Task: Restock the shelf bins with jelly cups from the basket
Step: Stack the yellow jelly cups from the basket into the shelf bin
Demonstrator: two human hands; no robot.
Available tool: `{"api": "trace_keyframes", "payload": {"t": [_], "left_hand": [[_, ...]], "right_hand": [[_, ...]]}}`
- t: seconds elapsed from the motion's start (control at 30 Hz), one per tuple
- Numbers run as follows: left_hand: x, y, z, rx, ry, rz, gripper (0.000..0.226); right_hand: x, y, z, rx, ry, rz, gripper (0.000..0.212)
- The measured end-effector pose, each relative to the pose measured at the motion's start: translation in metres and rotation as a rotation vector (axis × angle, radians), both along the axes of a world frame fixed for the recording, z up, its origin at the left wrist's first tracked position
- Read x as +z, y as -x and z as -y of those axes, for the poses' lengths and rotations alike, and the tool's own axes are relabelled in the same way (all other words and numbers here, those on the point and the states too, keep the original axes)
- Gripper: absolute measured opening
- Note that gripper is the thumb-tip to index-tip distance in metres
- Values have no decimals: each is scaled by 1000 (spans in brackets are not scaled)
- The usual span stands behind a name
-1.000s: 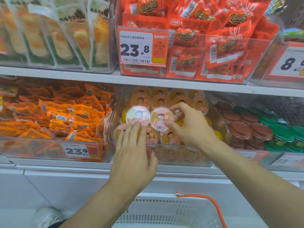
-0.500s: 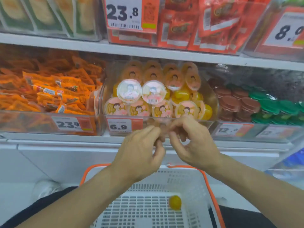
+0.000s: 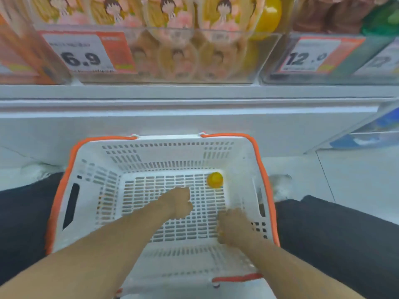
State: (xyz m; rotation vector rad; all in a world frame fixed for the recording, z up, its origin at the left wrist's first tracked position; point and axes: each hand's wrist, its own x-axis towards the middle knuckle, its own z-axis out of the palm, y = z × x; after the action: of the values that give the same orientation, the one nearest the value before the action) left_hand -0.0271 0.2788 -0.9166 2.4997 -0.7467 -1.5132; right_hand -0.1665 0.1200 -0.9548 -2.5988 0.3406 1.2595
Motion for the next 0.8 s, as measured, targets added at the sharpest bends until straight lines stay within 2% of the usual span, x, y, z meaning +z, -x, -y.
{"api": "trace_keyframes", "payload": {"t": [0.1,0.2,0.33,0.43,0.5,0.6,0.7,0.73,0.8], "left_hand": [[-27,-1,14,70,28,18,29],[-48,-16,29,73,40,76,21],[-79,-34,51,-106,201,336,50],[-99,-27,72,-254,314,319,69],[-110,-18,82,-211,342,313,72],[-117,-10,91,-38,432,393,55],[-114,-8,88,151,467,277,49],[-109,-9,84,263,452,168,46],[-93,-18,68,535,386,-167,38]], "right_hand": [[-15,6,-7,124,42,-3,42],[-19,0,-3,132,12,-16,40],[-16,-10,5,-14,-112,-35,30],[-5,-17,9,-86,-213,-4,41],[3,-19,10,-110,-264,11,47],[13,-15,10,-58,-302,-19,42],[28,-16,16,7,-348,-79,42],[36,-19,19,38,-351,-87,43],[52,-30,31,101,-353,-93,45]]}}
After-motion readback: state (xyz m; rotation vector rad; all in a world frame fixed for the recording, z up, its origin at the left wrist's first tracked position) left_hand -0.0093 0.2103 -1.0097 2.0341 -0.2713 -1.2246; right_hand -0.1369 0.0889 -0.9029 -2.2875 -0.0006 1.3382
